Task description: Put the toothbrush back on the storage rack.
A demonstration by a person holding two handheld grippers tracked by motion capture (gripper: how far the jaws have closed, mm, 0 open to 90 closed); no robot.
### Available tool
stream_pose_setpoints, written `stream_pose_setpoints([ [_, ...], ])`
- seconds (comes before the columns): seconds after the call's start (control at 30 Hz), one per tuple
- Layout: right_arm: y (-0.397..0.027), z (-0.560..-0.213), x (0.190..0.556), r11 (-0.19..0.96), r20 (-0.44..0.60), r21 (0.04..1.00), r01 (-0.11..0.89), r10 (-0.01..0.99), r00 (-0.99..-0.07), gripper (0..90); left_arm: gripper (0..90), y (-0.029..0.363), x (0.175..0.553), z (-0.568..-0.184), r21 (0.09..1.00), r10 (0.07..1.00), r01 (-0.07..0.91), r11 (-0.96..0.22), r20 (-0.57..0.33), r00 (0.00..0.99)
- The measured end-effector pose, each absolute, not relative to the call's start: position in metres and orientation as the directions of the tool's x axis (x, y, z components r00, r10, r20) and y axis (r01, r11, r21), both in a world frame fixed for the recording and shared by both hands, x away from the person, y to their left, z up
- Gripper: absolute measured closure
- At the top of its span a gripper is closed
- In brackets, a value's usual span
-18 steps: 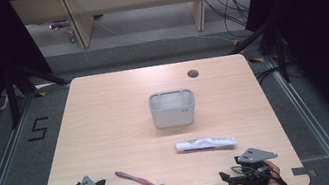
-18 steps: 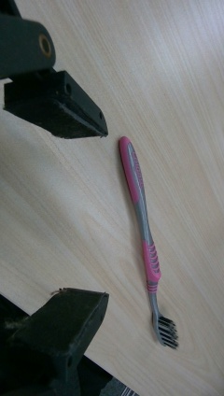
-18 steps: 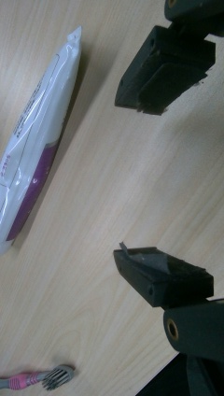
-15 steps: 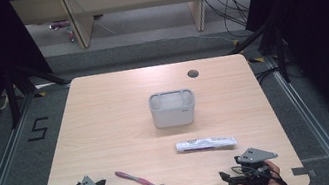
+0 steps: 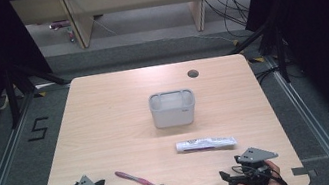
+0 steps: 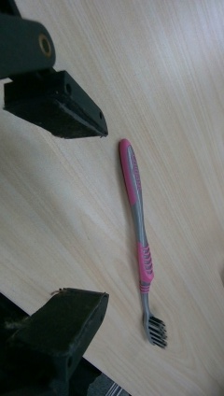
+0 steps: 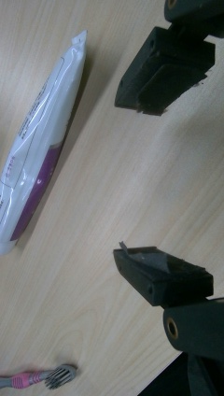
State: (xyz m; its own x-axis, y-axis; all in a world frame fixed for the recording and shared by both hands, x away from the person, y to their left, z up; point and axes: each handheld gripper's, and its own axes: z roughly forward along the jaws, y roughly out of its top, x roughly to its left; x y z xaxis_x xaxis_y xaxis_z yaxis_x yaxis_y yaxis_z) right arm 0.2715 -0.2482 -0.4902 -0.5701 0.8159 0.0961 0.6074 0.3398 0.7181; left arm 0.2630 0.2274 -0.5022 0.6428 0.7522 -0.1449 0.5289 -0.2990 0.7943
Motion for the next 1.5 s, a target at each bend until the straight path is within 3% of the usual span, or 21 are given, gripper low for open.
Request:
stream_pose_setpoints([
  [0.27, -0.245, -0.491, 0.27, 0.318, 0.115, 0.714, 0.624, 0.825, -0.553, 23.4, 15.8, 0.223, 0.264, -0.498, 0.789, 0.716, 0.488, -0.374, -0.089, 0.693],
  [0.7, -0.246, -0.491, 0.271, 0.331, 0.112, 0.72, 0.61, 0.812, -0.572, 23.7, 20.2, 0.202, 0.277, -0.486, 0.803, 0.584, 0.337, -0.491, 0.017, 0.812],
  [1.03, -0.244, -0.491, 0.27, 0.322, 0.125, 0.713, 0.623, 0.816, -0.565, 23.9, 22.3, 0.195, 0.284, -0.483, 0.738, 0.49, 0.258, -0.623, 0.111, 0.865],
  [1.5, -0.245, -0.491, 0.272, 0.345, 0.104, 0.725, 0.597, 0.801, -0.59, 25.0, 22.9, 0.184, 0.295, -0.478, 0.677, 0.407, 0.209, -0.706, 0.146, 0.902],
])
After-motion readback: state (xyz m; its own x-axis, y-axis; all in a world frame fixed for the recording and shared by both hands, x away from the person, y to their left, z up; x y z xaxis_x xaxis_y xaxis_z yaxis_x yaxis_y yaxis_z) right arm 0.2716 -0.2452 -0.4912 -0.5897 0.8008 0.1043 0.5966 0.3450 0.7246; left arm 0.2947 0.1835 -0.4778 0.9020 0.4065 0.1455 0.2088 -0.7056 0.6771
